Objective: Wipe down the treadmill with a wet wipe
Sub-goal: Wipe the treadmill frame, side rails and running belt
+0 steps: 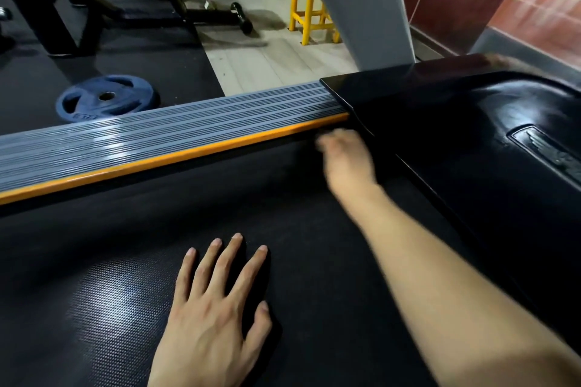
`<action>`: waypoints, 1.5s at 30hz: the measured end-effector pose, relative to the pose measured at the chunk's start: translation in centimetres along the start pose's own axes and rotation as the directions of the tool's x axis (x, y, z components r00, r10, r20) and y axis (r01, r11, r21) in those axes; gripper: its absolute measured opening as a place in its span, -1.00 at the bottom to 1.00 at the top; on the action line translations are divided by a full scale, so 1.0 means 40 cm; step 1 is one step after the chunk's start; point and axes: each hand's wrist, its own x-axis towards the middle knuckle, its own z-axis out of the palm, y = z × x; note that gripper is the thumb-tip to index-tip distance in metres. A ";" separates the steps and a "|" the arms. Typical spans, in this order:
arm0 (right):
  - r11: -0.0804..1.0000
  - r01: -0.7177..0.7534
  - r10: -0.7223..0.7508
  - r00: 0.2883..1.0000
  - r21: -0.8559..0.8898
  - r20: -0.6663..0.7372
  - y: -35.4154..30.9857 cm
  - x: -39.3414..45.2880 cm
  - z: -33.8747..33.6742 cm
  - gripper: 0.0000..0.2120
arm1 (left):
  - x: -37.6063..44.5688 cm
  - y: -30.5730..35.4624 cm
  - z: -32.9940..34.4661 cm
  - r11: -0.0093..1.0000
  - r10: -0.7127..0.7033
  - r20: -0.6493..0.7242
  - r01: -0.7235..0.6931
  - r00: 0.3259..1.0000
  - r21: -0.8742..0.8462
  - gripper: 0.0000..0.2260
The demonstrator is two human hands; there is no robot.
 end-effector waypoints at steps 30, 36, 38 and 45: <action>0.999 -0.034 0.034 0.999 0.004 0.003 0.098 -0.197 -0.072 -0.65 | -0.011 0.012 -0.030 0.999 -0.054 0.107 0.054 0.993 0.004 -0.43; 0.984 -0.136 0.131 0.990 0.119 0.049 0.026 -0.264 -0.080 -0.63 | -0.010 0.017 -0.035 0.998 -0.056 0.108 0.058 0.993 -0.014 -0.43; 0.950 0.092 -0.121 0.989 0.299 0.080 -0.096 -0.347 -0.061 -0.61 | -0.012 0.017 -0.035 0.998 -0.057 0.108 0.058 0.993 -0.013 -0.43; 0.975 -0.154 0.156 0.988 -0.159 0.000 0.198 -0.302 -0.125 -0.64 | -0.011 0.020 -0.036 0.998 -0.061 0.079 0.062 0.995 -0.011 -0.42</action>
